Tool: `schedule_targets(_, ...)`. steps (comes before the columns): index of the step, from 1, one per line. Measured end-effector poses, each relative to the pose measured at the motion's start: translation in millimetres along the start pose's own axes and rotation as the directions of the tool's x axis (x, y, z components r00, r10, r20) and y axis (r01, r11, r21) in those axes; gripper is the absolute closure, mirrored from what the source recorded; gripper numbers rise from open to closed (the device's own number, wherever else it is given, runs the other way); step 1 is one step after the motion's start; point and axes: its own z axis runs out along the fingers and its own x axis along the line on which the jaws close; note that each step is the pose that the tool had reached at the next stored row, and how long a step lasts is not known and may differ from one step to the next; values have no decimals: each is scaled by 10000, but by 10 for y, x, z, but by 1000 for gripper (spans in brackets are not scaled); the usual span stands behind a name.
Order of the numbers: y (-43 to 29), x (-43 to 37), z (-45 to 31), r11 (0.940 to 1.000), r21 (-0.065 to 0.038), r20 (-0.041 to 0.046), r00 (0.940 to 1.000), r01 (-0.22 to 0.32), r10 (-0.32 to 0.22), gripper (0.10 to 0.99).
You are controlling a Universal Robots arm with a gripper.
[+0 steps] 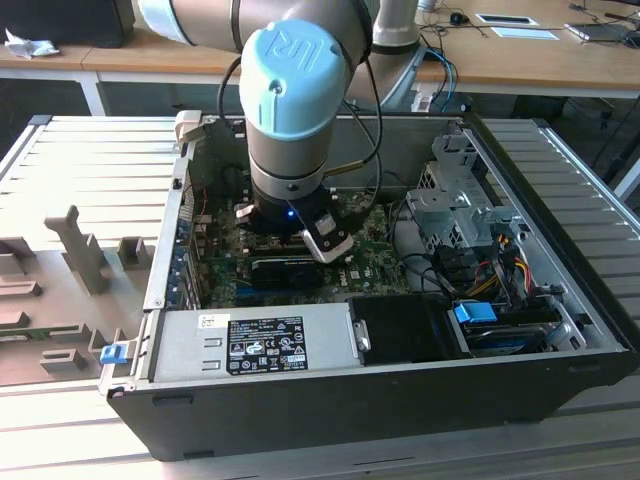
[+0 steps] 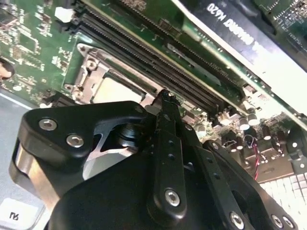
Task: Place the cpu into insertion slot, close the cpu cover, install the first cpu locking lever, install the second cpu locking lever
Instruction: 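Install the second cpu locking lever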
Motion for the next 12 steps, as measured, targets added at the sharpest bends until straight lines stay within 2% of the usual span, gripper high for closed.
schedule_targets(3, -11, 56, 34, 10000, -50, 2, 10000, -3, 3, 980)
schedule_targets(5, -16, 60, 52, 9998, -197, 13, 10000, -2, 2, 980)
schedule_targets(12, -41, 118, 119, 9992, -389, 45, 10000, 4, -2, 980)
